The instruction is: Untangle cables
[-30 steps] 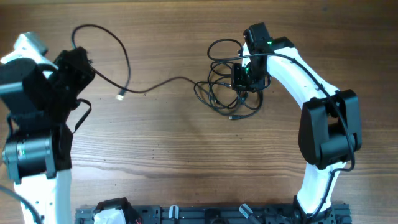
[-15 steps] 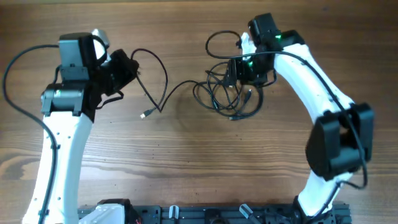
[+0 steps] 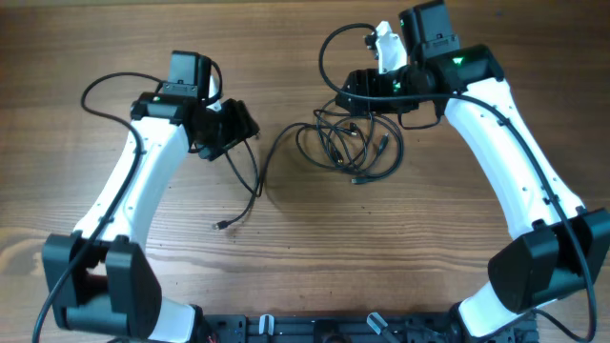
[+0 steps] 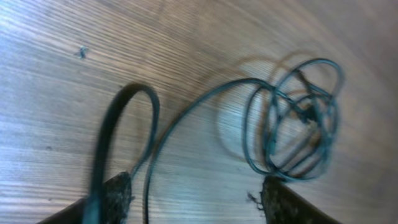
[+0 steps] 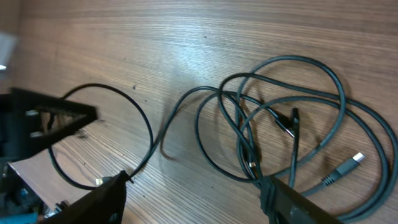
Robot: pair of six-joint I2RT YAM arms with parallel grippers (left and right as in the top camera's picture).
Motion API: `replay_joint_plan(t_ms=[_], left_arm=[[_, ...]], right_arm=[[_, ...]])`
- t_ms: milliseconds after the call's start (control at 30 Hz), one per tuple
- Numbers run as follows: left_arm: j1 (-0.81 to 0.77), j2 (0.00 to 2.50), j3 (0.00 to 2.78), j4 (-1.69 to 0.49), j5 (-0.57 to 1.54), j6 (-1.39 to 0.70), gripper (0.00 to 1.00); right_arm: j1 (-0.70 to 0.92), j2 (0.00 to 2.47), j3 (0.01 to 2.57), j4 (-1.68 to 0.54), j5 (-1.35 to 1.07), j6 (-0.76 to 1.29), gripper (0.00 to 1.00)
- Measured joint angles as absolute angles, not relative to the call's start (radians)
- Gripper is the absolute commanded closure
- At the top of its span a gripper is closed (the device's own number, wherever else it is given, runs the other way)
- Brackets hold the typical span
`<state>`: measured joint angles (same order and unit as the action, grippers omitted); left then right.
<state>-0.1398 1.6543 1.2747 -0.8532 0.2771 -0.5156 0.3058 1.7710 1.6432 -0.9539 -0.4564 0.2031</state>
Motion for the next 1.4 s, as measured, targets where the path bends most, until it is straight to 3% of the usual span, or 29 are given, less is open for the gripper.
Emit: replay_joint_plan(t_ms=[267, 500, 633, 767, 833, 933, 1000, 1400], left_arm=[[-0.14, 1.686, 1.275, -0.828, 0.213, -0.314, 0.18], [-0.16, 1.691, 1.275, -0.832, 0.276, -0.16, 0.25], [-0.186, 1.752, 1.275, -0.83, 0.286, -0.136, 0.61], [-0.192, 1.8, 1.275, -0.78, 0.287, -0.146, 0.8], [-0.185, 1.795, 1.286, -0.759, 0.29, -0.183, 0.78], [-0.172, 1.765, 1.322, -0.738, 0.289, -0.236, 0.47], [-0.172, 1.736, 1.333, -0.741, 0.29, -0.248, 0.36], [-0.173, 1.722, 1.34, -0.717, 0.276, -0.268, 0.29]], right_arm=[[0.359, 1.771, 1.643, -0.926, -0.463, 0.204, 0.26], [0.358, 1.771, 1.643, -0.926, -0.413, 0.234, 0.23], [0.358, 1.771, 1.643, -0.927, -0.406, 0.238, 0.23], [0.358, 1.771, 1.643, -0.926, -0.403, 0.25, 0.23], [0.358, 1.771, 1.643, -0.926, -0.402, 0.254, 0.23], [0.358, 1.771, 1.643, -0.926, -0.403, 0.265, 0.23], [0.358, 1.771, 1.643, -0.926, -0.403, 0.265, 0.23], [0.359, 1.771, 1.643, -0.896, -0.403, 0.352, 0.23]])
